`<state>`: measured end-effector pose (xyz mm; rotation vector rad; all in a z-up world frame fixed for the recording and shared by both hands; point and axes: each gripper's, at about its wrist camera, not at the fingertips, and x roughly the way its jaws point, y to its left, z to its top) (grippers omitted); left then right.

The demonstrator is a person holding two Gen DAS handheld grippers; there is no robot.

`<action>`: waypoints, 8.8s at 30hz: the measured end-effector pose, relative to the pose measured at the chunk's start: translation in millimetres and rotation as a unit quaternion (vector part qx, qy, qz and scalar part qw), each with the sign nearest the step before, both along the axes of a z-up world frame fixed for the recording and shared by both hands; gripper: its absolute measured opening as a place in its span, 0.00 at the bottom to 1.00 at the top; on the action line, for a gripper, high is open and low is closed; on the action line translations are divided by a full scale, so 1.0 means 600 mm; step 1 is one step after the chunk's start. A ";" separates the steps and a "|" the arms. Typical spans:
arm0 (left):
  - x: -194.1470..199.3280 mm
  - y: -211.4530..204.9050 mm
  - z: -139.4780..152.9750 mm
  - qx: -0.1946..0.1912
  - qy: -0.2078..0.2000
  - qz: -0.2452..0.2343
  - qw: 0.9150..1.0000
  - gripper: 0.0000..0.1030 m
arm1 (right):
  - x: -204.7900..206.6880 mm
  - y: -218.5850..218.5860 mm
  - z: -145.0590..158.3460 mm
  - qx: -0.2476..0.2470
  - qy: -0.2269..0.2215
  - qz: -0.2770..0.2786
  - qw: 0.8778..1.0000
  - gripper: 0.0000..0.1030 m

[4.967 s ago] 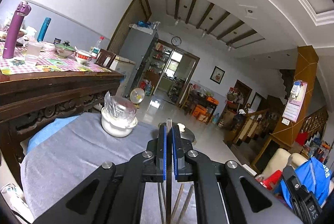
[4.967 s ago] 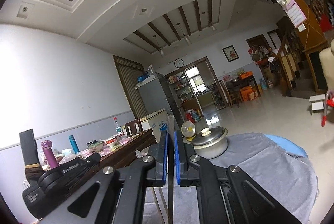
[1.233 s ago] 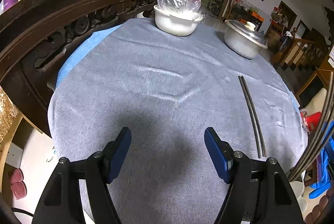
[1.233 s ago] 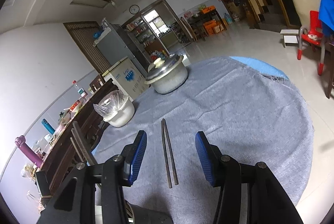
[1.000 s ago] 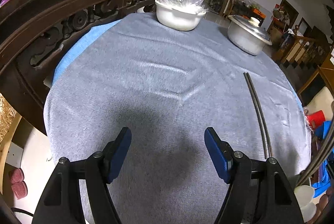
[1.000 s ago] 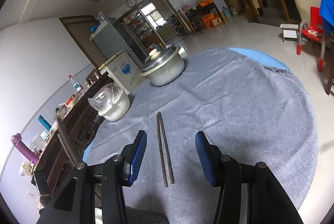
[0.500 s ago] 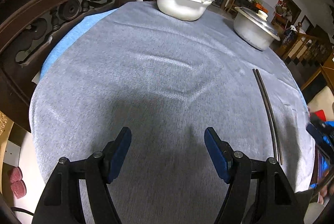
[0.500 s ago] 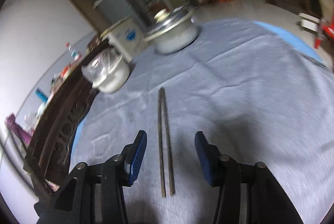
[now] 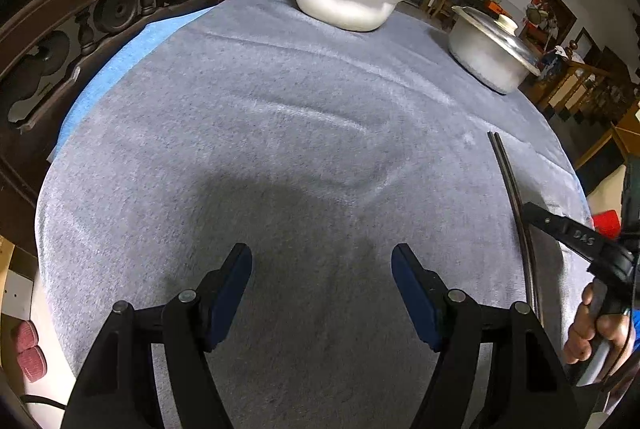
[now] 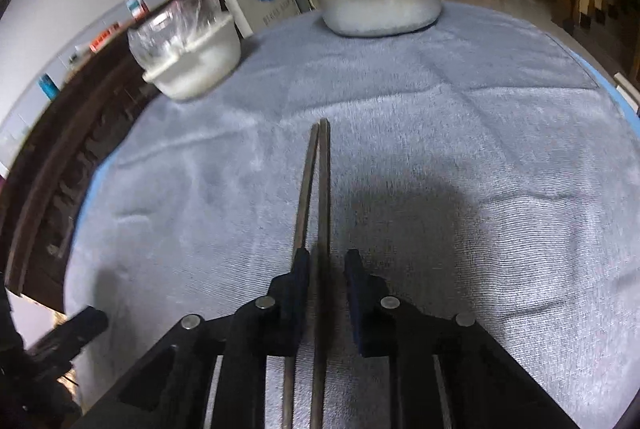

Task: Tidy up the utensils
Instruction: 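Close the right tool on a dark chopstick, then close the left tool on the last chopstick while the right tool holds its own, then lift both held chopsticks and carry them over the gray cup, then lower the chopsticks into the gray cup and open both tools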

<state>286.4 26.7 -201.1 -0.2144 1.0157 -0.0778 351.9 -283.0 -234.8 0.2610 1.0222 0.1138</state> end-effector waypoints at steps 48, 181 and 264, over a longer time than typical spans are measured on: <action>0.261 -0.322 0.032 0.041 0.097 -0.200 0.974 0.70 | 0.134 -0.157 -0.007 0.004 0.138 -0.041 0.990 0.07; -0.206 -0.123 0.359 -0.080 -0.367 -0.022 0.927 0.05 | -0.418 0.010 0.347 0.044 -0.402 -0.123 0.906 0.07; -0.209 -0.130 0.276 -0.072 -0.303 -0.038 0.950 0.06 | -0.417 0.026 0.281 0.042 -0.336 -0.073 0.938 0.07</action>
